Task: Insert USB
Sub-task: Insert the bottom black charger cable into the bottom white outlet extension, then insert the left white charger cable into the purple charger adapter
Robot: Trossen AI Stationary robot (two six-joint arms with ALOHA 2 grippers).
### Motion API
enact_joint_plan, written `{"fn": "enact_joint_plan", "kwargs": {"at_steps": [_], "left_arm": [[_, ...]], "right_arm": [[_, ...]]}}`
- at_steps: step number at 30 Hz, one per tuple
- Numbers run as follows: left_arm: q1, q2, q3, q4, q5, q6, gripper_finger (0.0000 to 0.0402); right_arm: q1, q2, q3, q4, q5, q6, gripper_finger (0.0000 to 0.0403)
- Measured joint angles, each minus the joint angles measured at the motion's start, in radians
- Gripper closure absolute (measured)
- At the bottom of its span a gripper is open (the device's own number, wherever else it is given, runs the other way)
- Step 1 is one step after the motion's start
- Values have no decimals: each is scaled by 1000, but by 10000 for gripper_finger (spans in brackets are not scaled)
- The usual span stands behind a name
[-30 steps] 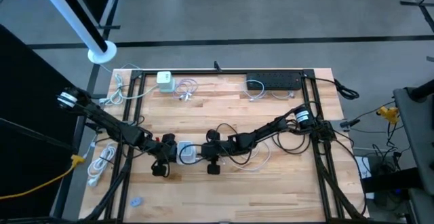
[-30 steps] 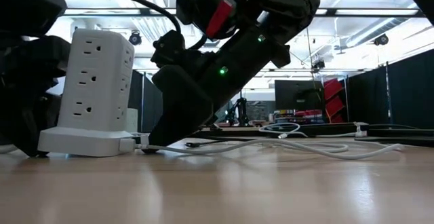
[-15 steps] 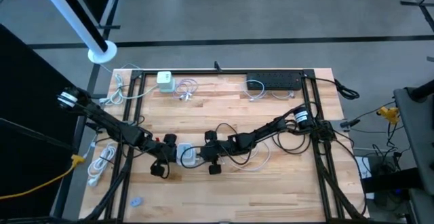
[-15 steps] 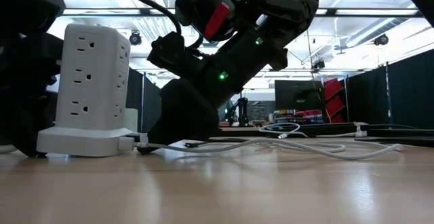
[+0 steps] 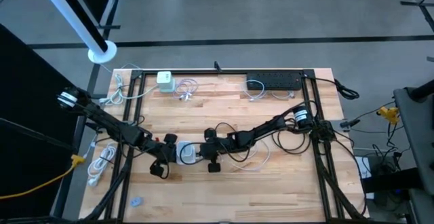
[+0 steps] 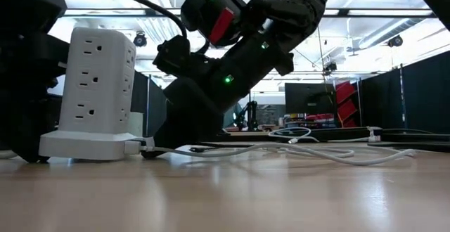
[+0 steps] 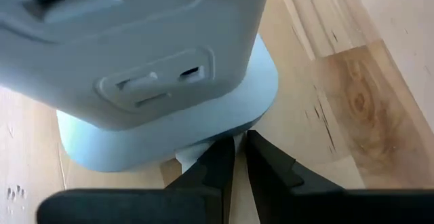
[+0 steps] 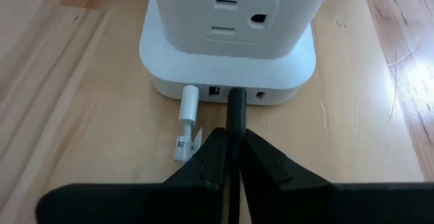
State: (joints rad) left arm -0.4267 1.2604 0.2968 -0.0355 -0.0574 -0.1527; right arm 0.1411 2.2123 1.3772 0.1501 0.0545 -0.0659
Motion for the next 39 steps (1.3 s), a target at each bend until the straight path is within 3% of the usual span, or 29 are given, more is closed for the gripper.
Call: {"fn": "enact_joint_plan", "kwargs": {"at_steps": [9, 15, 20, 23, 25, 27, 30, 33, 36, 39], "left_arm": [[2, -31, 7, -19, 0, -97, 345], [3, -68, 59, -145, 108, -334, 331], [2, -117, 200, -475, 199, -521, 329], [2, -133, 319, -741, 181, -570, 336], [5, -145, 408, -877, 80, -574, 337], [15, -152, 489, -968, -84, -572, 338], [57, -165, 589, -1028, -343, -534, 338], [151, -179, 668, -1026, -469, -395, 338], [273, -182, 728, -1016, -462, -205, 338], [384, -182, 764, -1016, -274, -73, 338]], "right_arm": [[0, -116, 0, -194, 0, -14, 201], [1, -280, -2, -503, 0, -6, 147], [-2, -436, -2, -699, 20, -7, 140], [-17, -521, -2, -777, 24, 0, 147], [-36, -567, -2, -821, 25, 51, 155], [-50, -614, -3, -850, 25, 113, 163], [-70, -675, -3, -857, 27, 193, 176], [-75, -725, -3, -853, 26, 251, 186], [-72, -766, -3, -853, 25, 301, 193], [-42, -795, -3, -853, 26, 363, 199]]}}
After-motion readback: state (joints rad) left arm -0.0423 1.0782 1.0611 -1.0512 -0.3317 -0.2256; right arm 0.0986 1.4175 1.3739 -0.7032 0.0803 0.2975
